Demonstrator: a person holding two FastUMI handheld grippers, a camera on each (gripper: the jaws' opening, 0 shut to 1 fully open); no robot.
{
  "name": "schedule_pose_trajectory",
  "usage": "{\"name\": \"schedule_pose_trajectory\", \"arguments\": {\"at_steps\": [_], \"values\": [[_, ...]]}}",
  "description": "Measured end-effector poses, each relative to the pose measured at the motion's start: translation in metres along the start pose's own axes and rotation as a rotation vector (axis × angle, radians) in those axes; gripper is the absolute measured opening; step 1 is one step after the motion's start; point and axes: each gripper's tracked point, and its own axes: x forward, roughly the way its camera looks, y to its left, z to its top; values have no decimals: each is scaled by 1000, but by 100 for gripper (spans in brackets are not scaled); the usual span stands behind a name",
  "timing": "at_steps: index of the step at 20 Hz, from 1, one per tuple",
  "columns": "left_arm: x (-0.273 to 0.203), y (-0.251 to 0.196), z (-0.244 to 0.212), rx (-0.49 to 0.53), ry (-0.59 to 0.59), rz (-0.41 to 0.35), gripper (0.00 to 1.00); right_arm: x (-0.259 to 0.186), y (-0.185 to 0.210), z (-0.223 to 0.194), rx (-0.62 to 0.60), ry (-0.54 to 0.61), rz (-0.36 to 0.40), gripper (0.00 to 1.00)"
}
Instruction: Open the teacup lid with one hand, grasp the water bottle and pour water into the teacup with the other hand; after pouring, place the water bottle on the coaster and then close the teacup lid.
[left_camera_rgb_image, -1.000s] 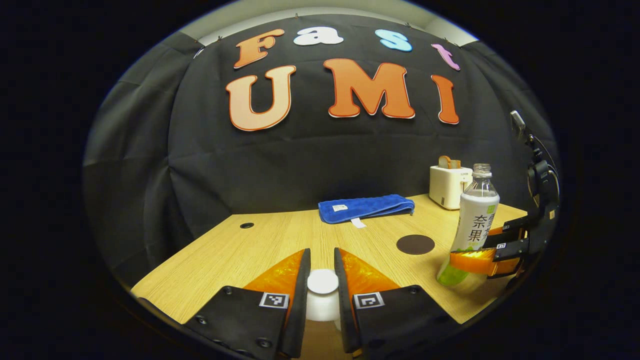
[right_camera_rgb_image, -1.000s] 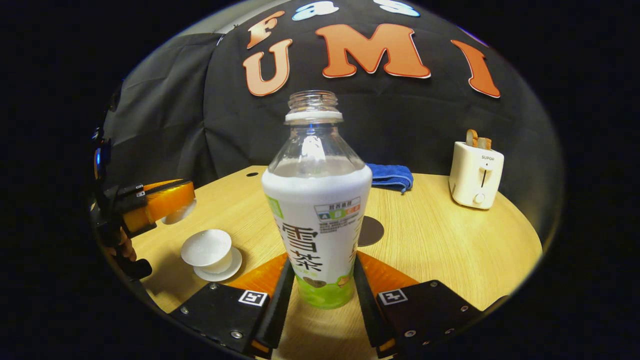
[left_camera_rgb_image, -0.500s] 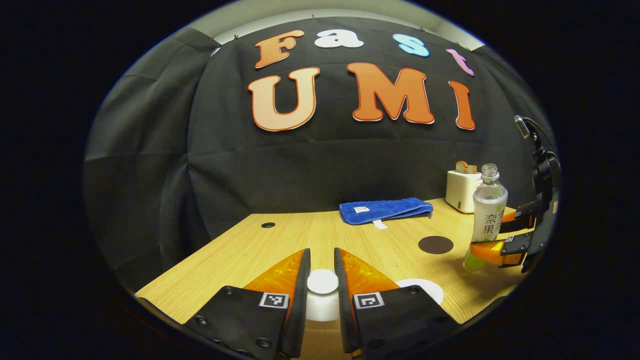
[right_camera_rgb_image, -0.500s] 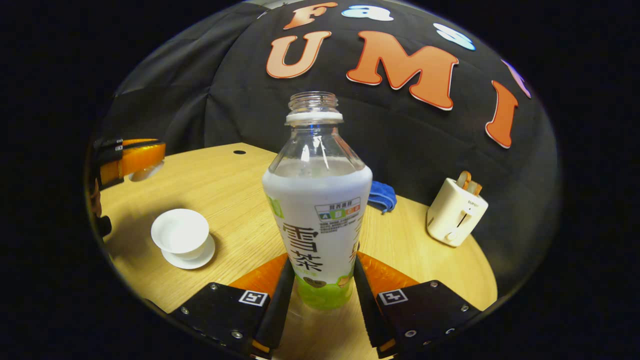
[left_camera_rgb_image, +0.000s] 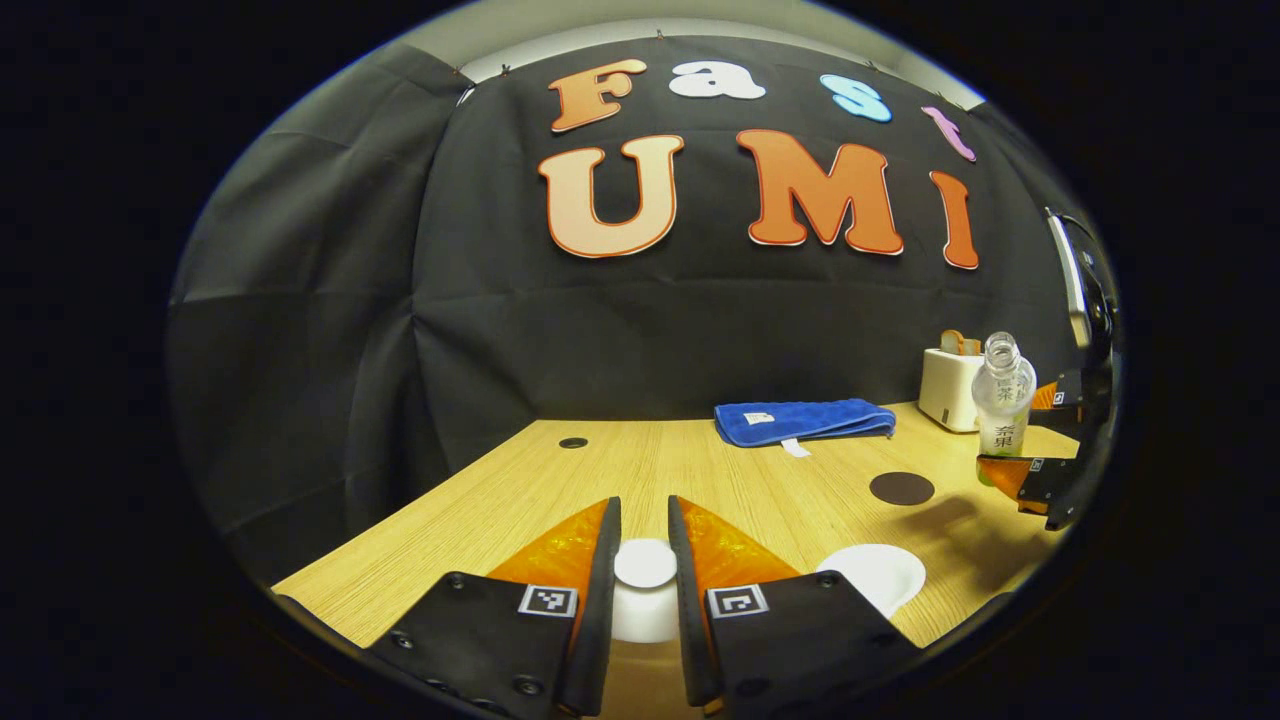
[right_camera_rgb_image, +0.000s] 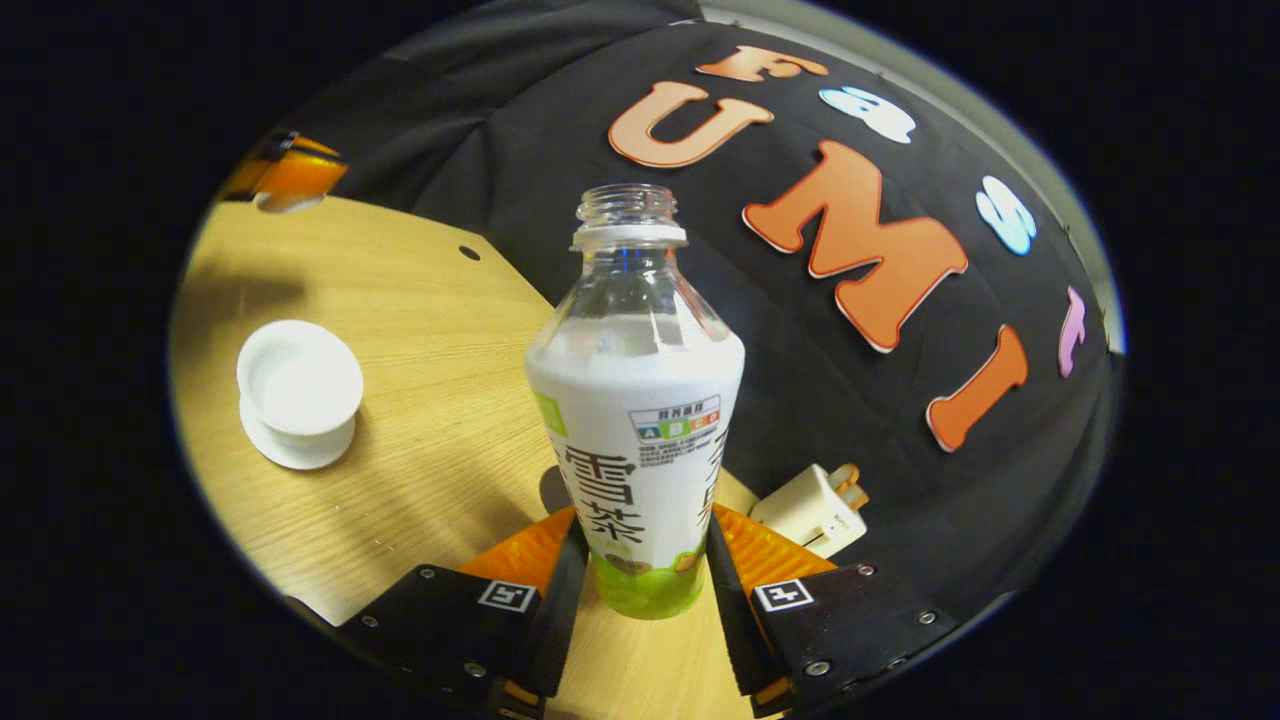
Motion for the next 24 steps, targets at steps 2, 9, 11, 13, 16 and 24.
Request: {"name": "schedule_pose_trajectory", "arguments": {"at_steps": [2, 9, 11, 13, 16, 24], "values": [[-3, 7, -2, 3, 3, 14, 33, 0, -12, 4, -85, -28, -73, 65], [-11, 18, -6, 3, 7, 29, 31, -8, -20, 19, -354, -106, -156, 65], [-12, 19, -8, -2, 11, 30, 31, -9, -13, 21, -379, -114, -148, 65], [-15, 20, -8, -6, 12, 32, 31, -10, -4, 26, -405, -124, -140, 65], [-17, 20, -8, -4, 10, 32, 33, -9, 3, 28, -452, -146, -155, 65], [-22, 25, -18, -19, 29, 39, 31, -14, 13, 28, -627, -194, -203, 64]]}}
